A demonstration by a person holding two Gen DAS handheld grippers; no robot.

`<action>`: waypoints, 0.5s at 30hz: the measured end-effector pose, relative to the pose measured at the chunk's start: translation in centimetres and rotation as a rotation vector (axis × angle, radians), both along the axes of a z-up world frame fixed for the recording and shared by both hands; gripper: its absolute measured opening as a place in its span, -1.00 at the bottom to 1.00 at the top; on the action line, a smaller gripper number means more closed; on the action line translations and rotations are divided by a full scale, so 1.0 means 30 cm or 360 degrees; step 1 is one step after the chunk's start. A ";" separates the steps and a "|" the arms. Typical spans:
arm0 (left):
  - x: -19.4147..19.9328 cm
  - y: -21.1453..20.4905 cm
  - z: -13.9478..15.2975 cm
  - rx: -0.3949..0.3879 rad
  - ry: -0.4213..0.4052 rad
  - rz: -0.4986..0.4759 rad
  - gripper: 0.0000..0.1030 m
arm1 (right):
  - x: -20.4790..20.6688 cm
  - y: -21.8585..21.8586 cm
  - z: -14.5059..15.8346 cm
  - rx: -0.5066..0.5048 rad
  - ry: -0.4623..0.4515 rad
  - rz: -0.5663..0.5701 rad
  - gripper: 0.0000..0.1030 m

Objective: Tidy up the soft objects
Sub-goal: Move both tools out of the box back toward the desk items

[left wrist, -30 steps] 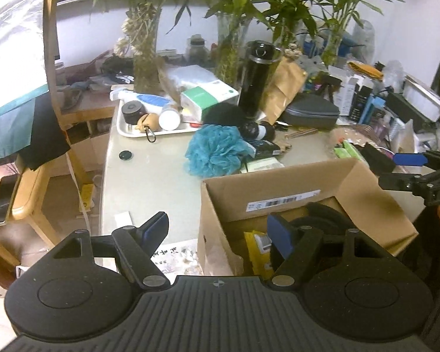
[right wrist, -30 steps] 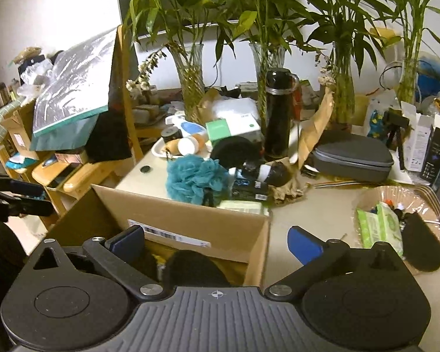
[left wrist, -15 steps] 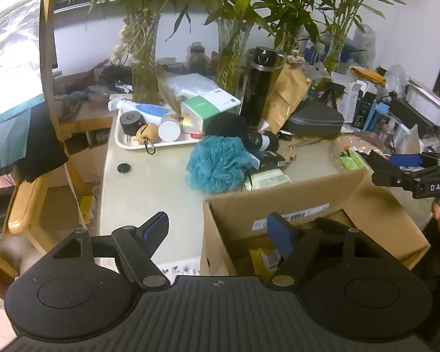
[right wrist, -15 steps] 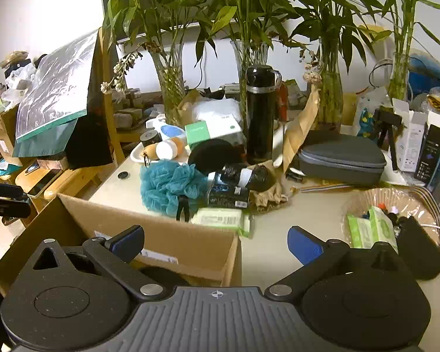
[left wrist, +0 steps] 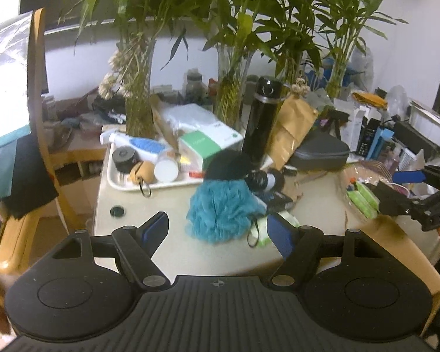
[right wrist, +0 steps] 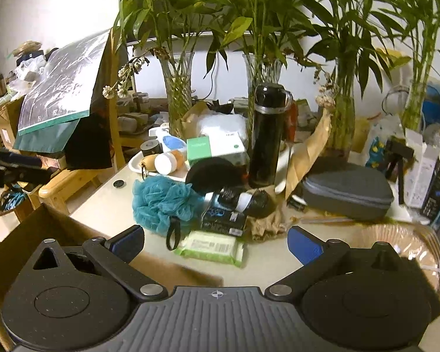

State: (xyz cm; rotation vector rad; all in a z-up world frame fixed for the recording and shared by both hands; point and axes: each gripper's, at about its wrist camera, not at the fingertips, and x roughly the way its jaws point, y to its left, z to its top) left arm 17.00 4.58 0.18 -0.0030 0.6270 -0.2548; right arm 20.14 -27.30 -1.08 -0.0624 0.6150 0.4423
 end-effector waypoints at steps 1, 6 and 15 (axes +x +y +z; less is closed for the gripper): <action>0.017 0.001 -0.007 0.0002 -0.0007 -0.0005 0.43 | 0.011 0.000 -0.002 -0.0011 -0.0006 0.0003 1.00; 0.093 0.009 -0.053 -0.0011 -0.0010 0.0005 0.43 | 0.054 -0.016 -0.016 -0.0004 -0.0003 -0.0033 1.00; 0.211 0.053 -0.170 -0.0038 -0.0012 0.0079 0.42 | 0.164 -0.052 -0.065 -0.0038 0.0094 -0.0146 1.00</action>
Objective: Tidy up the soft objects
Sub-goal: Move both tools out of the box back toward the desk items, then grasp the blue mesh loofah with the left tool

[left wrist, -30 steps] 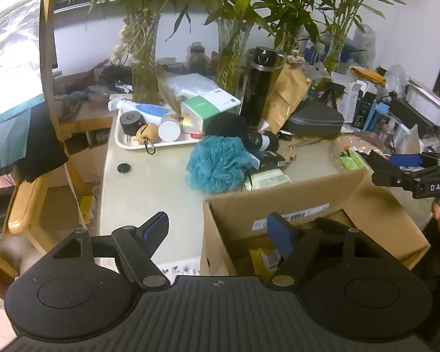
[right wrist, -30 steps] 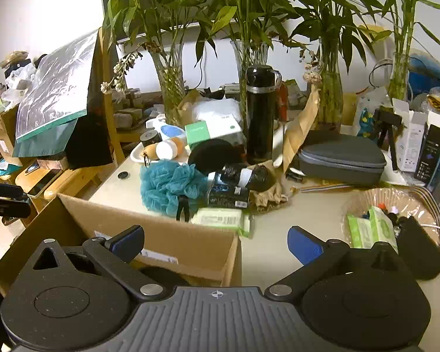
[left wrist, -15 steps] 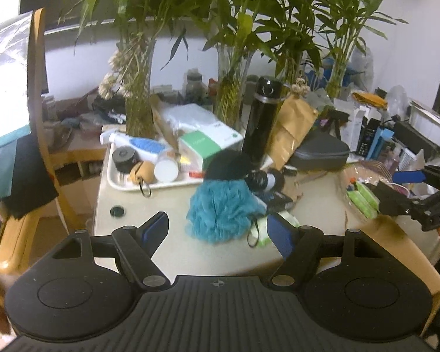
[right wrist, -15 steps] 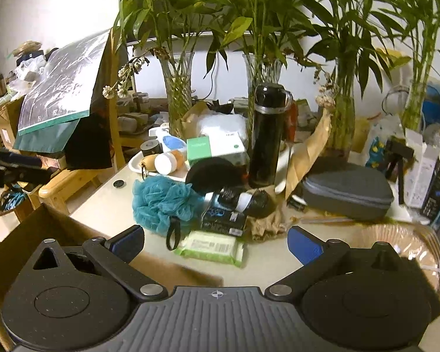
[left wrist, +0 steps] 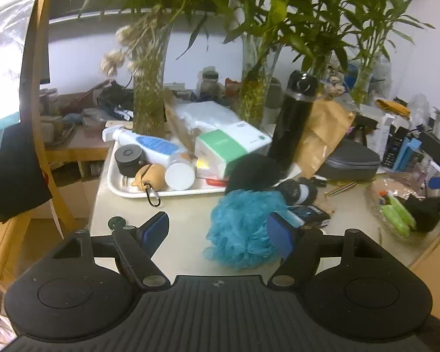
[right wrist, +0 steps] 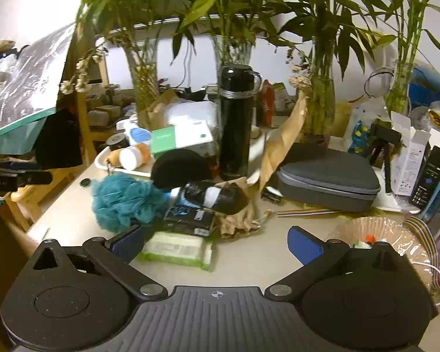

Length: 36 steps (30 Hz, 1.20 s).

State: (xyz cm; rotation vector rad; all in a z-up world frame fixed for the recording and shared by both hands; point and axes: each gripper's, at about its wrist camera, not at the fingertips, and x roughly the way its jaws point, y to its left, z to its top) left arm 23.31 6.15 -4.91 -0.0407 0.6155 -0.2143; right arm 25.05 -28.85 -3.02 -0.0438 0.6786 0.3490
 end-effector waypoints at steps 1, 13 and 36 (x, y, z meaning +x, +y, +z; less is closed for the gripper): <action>0.011 0.006 -0.006 0.0001 0.0009 0.0001 0.42 | 0.014 -0.003 -0.003 0.0002 -0.0002 -0.0004 1.00; 0.154 0.039 -0.097 -0.0103 0.0147 -0.0143 0.42 | 0.152 -0.020 -0.042 -0.0008 0.0050 -0.0071 1.00; 0.360 0.021 -0.234 -0.0415 0.0404 -0.0340 -0.14 | 0.221 -0.017 -0.088 0.0033 0.0176 -0.0083 1.00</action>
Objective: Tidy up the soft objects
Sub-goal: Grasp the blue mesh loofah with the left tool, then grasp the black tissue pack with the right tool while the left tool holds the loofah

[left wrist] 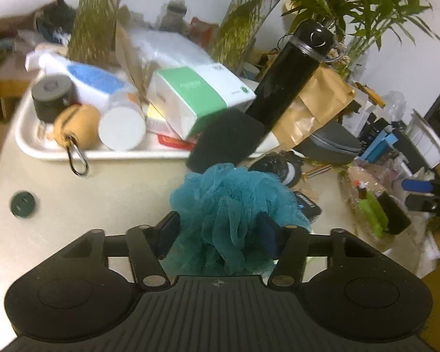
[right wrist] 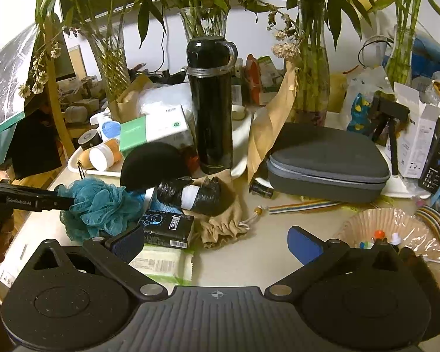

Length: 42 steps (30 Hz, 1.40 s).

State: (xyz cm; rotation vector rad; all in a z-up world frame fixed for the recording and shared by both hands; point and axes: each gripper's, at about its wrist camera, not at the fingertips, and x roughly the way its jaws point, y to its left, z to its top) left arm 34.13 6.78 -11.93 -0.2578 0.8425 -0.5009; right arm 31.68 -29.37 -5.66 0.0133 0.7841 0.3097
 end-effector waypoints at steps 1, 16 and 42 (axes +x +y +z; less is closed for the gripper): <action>0.003 -0.002 -0.004 -0.0021 0.0029 -0.0010 -0.23 | 0.002 0.000 0.000 0.0001 0.0002 -0.0002 1.00; -0.105 -0.003 0.143 0.0059 -0.0083 0.0113 -0.88 | 0.045 -0.004 -0.041 -0.0010 0.0035 0.0057 1.00; -0.274 0.057 0.288 0.0166 -0.0304 0.0385 -0.90 | 0.228 0.200 -0.202 0.0075 0.0327 0.0534 0.97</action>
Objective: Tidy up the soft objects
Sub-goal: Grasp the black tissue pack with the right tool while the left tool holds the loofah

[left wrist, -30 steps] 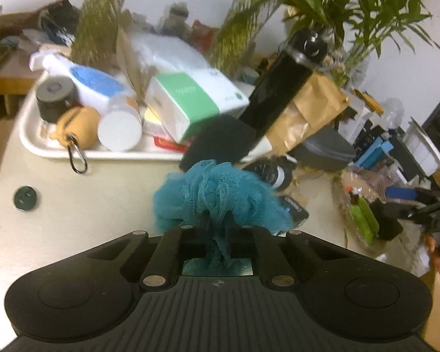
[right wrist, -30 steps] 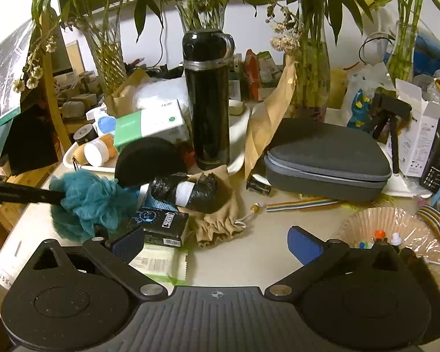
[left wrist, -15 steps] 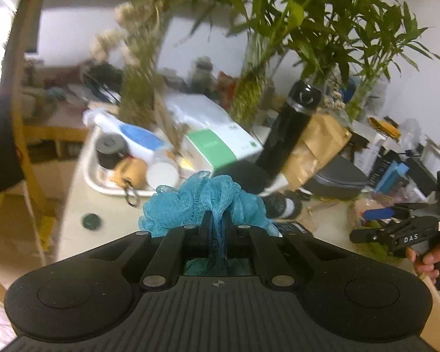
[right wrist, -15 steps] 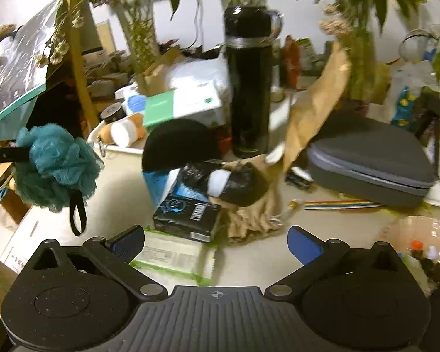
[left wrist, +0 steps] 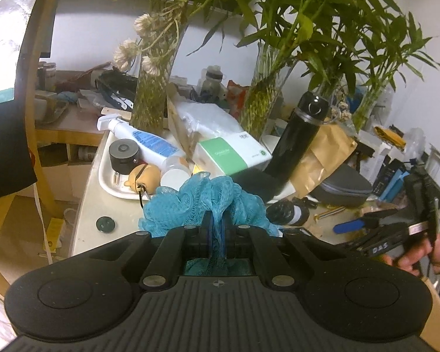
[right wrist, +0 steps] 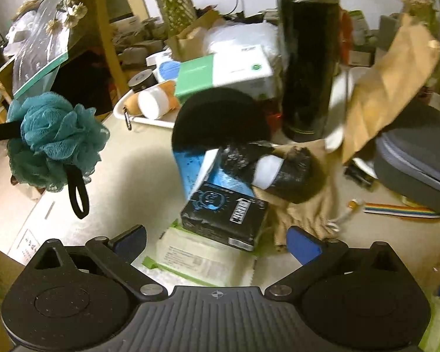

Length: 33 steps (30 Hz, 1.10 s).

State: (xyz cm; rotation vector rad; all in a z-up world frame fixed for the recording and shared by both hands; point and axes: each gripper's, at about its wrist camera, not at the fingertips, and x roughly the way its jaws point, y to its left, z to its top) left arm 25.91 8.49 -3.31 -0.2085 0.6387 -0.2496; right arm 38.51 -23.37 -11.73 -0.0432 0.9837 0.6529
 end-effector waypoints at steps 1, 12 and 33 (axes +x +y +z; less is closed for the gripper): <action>-0.001 0.000 0.001 -0.0005 -0.0002 -0.0002 -0.90 | 0.003 0.009 -0.005 0.0007 0.0011 0.0019 0.98; 0.006 0.004 -0.002 -0.0041 0.0009 -0.0012 -0.90 | 0.066 0.061 -0.078 -0.0019 0.0097 0.0032 0.97; 0.026 -0.013 -0.017 -0.0054 0.0033 -0.0049 -0.90 | 0.105 0.056 -0.094 -0.0073 0.0084 -0.0060 0.45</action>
